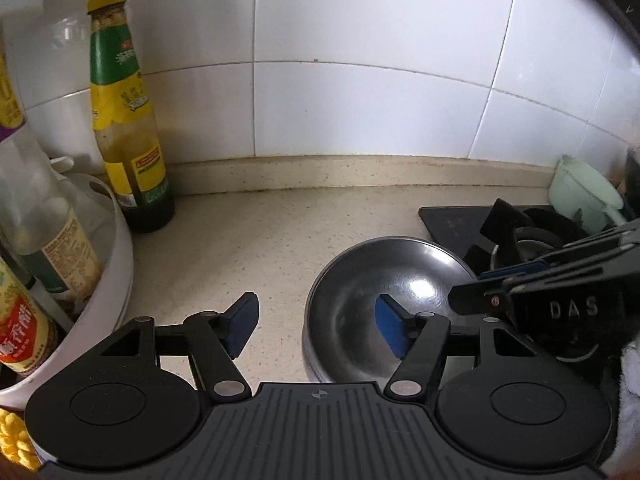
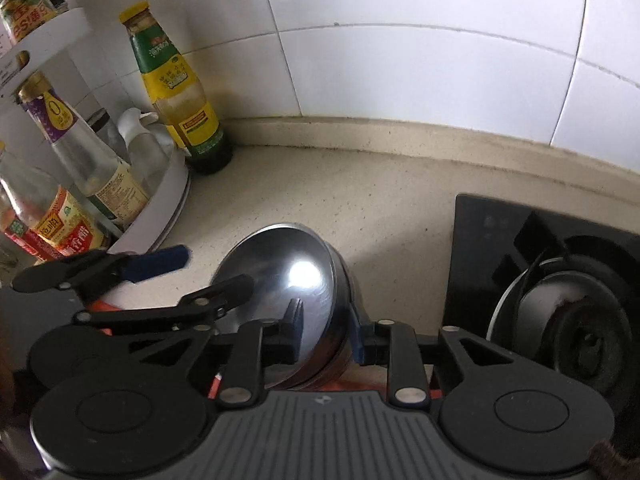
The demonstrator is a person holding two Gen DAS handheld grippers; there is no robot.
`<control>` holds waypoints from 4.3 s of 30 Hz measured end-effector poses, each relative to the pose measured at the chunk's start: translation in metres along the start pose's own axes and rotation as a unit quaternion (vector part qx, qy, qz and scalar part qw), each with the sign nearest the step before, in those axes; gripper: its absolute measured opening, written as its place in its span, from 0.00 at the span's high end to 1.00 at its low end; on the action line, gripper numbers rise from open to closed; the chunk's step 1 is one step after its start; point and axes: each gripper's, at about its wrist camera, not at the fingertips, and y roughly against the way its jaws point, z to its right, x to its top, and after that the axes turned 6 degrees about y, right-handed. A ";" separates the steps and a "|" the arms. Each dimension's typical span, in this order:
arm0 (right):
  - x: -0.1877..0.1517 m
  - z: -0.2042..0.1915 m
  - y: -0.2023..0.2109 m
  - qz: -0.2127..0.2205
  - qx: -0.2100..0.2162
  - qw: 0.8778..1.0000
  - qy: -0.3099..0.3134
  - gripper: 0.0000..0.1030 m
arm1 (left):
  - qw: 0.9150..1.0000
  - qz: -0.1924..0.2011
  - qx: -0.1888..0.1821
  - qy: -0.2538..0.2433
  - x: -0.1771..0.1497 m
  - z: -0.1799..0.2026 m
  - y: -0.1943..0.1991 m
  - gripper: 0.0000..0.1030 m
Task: Organize plates and bowls
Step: 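Carry the bowl stack with the right tool over the plates on the cloth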
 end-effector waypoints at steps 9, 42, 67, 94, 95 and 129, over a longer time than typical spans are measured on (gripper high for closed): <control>-0.002 0.012 -0.002 0.011 0.004 1.000 -0.009 0.71 | 0.993 -0.006 -0.059 -0.099 -0.026 -0.026 0.014 0.18; 0.007 0.048 -0.089 -0.050 0.155 0.983 -0.084 0.43 | 0.926 -0.046 -0.238 -0.290 -0.051 0.005 -0.093 0.00; 0.068 0.097 -0.041 0.059 0.119 0.985 -0.111 0.42 | 0.958 0.053 -0.171 -0.223 0.019 0.078 -0.091 0.00; 0.077 -0.023 0.047 0.114 0.225 0.967 0.040 0.42 | 0.980 0.144 0.022 -0.134 -0.078 0.104 0.098 0.00; 0.075 -0.031 0.047 0.111 0.228 0.966 0.046 0.42 | 0.981 0.146 0.026 -0.129 -0.085 0.102 0.104 0.00; -0.055 -0.152 0.101 0.096 0.237 0.965 0.058 0.41 | 0.985 0.132 0.043 -0.100 -0.192 0.115 0.252 0.00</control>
